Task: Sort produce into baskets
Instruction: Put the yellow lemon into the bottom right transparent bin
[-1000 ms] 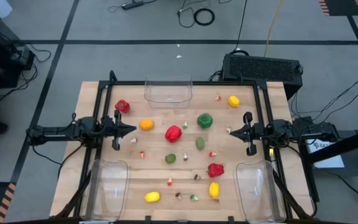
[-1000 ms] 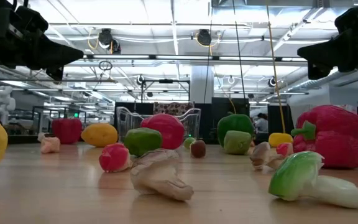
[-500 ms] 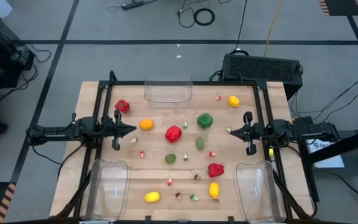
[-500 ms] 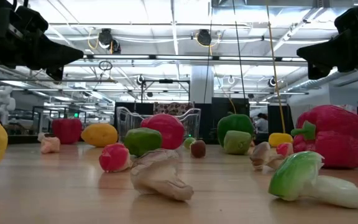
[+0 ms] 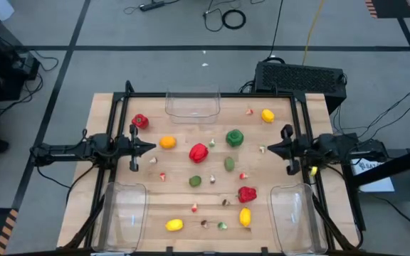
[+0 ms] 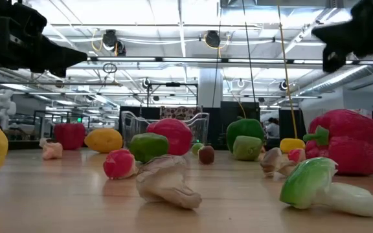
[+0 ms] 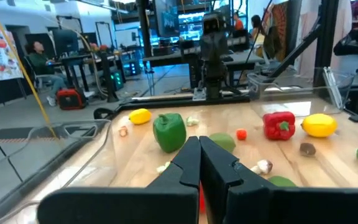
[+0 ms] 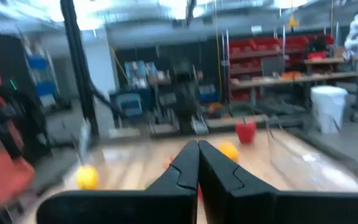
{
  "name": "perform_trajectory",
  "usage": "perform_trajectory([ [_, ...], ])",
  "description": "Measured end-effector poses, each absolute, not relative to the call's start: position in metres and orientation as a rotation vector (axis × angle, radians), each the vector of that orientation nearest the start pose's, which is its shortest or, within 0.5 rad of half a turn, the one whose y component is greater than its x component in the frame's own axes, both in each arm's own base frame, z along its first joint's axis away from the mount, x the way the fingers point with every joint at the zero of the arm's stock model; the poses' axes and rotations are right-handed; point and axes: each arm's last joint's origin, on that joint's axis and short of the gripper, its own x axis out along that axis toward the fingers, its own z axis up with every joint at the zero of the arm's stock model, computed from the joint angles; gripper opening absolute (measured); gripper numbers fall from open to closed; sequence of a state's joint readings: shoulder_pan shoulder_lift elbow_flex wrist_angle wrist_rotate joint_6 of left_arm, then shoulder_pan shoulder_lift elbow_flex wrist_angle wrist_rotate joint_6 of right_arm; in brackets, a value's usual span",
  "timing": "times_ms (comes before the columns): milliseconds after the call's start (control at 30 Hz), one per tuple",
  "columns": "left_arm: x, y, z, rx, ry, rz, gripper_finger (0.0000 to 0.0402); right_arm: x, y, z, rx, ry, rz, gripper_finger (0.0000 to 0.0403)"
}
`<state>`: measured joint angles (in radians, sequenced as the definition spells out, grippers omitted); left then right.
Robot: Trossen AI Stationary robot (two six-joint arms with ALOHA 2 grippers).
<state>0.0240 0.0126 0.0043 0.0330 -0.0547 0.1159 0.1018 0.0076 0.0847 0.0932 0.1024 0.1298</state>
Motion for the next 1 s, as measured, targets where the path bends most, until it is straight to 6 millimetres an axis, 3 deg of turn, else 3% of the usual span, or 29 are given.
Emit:
perform_trajectory([
  [200,0.098,0.004,0.167,0.112,-0.021,0.082,0.0002,0.084,0.007,0.261,0.161,-0.173,0.017,0.0000],
  [500,0.098,0.004,0.167,0.111,-0.023,0.083,0.0002,0.088,0.006,0.401,0.029,-0.113,-0.041,0.0000],
  [700,0.098,0.004,0.168,0.111,-0.024,0.082,0.0002,0.096,0.004,0.475,-0.067,-0.056,-0.121,0.0000],
  [833,0.098,0.004,0.167,0.110,-0.023,0.083,0.0002,0.108,0.005,0.500,-0.086,-0.011,-0.130,0.0000],
  [1000,0.098,0.004,0.167,0.110,-0.024,0.082,0.0002,0.145,0.010,0.478,-0.189,0.183,-0.099,0.0000],
])
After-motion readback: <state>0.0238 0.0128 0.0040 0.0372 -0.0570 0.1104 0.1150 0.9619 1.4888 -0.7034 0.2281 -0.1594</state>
